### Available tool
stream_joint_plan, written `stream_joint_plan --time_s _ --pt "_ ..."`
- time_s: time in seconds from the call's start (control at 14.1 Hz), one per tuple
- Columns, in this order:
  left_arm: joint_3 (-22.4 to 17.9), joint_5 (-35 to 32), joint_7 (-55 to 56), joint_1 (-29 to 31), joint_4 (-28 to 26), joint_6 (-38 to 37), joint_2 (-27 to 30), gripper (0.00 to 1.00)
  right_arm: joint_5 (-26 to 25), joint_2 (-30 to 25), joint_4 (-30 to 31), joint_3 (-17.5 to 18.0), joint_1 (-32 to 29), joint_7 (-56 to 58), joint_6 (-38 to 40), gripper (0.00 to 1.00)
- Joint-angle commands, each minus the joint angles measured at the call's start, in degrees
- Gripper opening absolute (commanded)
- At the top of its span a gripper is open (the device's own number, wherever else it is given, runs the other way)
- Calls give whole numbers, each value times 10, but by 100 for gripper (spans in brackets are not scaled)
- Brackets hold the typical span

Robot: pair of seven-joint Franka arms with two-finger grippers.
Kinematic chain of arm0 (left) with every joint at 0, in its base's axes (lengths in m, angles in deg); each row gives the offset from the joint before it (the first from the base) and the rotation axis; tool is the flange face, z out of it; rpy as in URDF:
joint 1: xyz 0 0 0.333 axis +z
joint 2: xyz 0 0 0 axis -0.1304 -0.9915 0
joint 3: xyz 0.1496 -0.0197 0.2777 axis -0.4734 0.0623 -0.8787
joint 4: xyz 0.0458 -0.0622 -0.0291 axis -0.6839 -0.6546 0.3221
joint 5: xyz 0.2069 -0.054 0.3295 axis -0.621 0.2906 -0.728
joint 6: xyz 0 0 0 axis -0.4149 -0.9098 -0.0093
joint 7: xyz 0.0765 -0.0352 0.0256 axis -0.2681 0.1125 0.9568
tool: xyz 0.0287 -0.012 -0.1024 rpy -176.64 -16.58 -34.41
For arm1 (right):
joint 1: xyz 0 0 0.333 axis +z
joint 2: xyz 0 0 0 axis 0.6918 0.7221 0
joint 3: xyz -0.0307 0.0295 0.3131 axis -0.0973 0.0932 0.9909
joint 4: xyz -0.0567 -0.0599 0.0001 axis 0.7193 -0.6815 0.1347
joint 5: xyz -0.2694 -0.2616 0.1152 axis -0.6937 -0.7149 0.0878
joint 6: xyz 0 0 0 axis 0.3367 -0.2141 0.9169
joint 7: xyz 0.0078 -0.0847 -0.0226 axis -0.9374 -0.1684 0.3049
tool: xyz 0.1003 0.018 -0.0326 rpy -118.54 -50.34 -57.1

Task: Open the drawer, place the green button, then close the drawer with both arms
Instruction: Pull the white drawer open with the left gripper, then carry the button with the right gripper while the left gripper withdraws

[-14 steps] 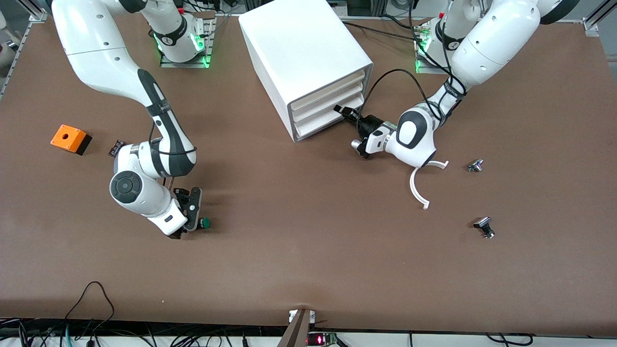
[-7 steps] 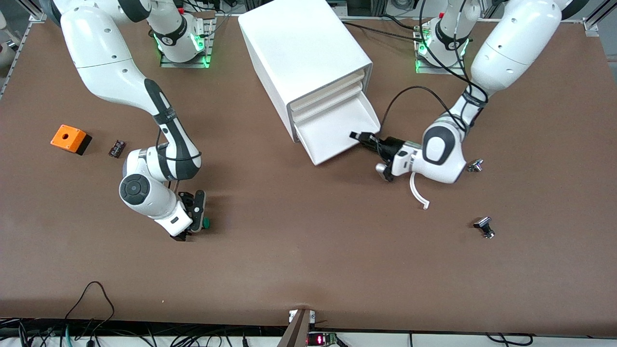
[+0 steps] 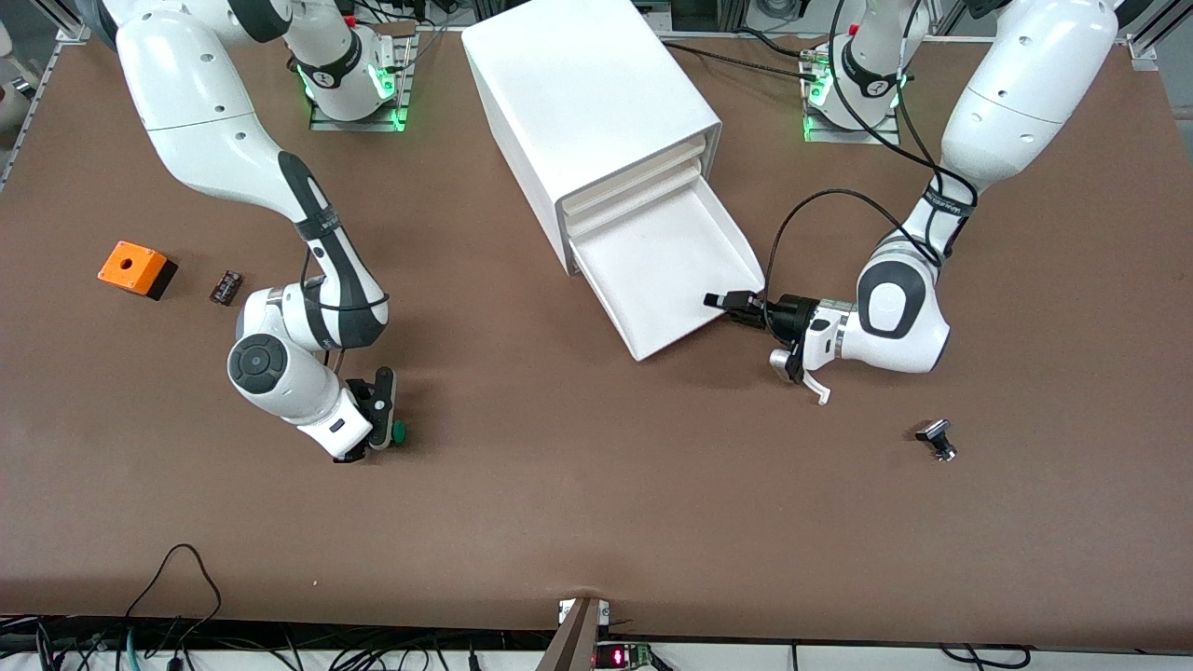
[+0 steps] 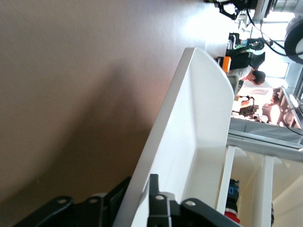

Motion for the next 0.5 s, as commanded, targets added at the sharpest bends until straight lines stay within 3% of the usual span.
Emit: stream_joint_plan --time_s 0.0,0.07,0.21,0.43 --pt "0 12 10 1 -1 39 29 100 -1 -6 -4 2 1 12 -10 40" --pt "0 13 10 1 -2 53 40 100 -2 -7 -17 3 5 17 -8 40" --pt "-1 9 11 1 -3 78 72 100 -1 -13 -37 39 0 43 -2 39" --pt "-1 5 12 13 -15 188 129 100 5 -27 -43 69 1 39 4 39"
